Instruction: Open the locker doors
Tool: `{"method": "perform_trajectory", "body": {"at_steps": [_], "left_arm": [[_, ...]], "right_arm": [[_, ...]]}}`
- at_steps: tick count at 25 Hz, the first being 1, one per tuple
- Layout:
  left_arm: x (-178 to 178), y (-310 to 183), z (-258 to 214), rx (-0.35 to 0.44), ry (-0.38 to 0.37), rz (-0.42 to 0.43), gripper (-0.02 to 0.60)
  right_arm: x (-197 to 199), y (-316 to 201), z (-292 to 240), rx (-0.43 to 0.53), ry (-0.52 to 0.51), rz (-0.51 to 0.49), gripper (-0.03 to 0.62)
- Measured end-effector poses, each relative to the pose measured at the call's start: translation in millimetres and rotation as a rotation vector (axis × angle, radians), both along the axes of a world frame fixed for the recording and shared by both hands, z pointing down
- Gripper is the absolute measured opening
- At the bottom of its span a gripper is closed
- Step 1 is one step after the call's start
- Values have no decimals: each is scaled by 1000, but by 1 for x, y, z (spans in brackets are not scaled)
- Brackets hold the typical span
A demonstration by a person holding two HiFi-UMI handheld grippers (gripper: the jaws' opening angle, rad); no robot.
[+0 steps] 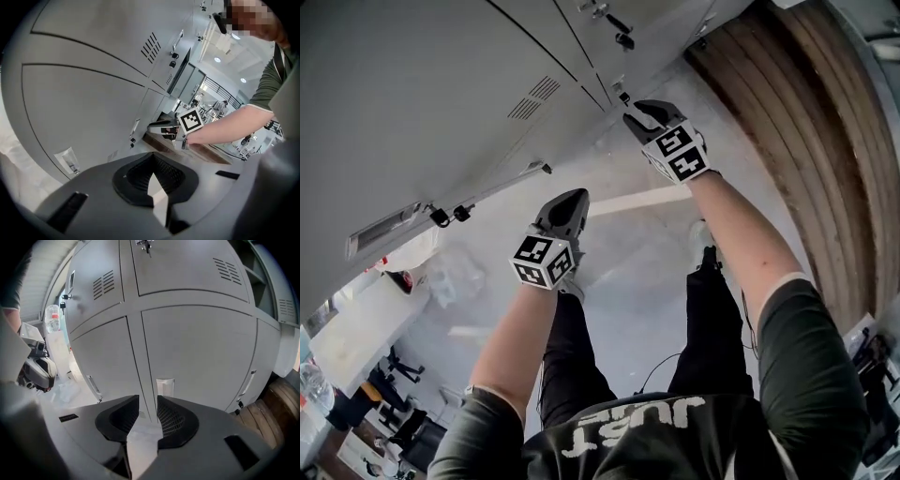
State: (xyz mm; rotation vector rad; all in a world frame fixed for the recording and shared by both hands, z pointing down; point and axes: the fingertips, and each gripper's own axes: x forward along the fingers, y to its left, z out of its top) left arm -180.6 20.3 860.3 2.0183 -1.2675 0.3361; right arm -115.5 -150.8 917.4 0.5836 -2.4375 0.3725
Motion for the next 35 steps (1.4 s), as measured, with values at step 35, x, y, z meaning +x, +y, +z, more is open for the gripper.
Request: {"method": "perform_trajectory", "body": {"at_steps": [35], "left_arm": [[6, -23, 47, 21, -5, 62, 6]], "right_arm": [[-38, -21, 42, 102, -11, -239, 212]]}}
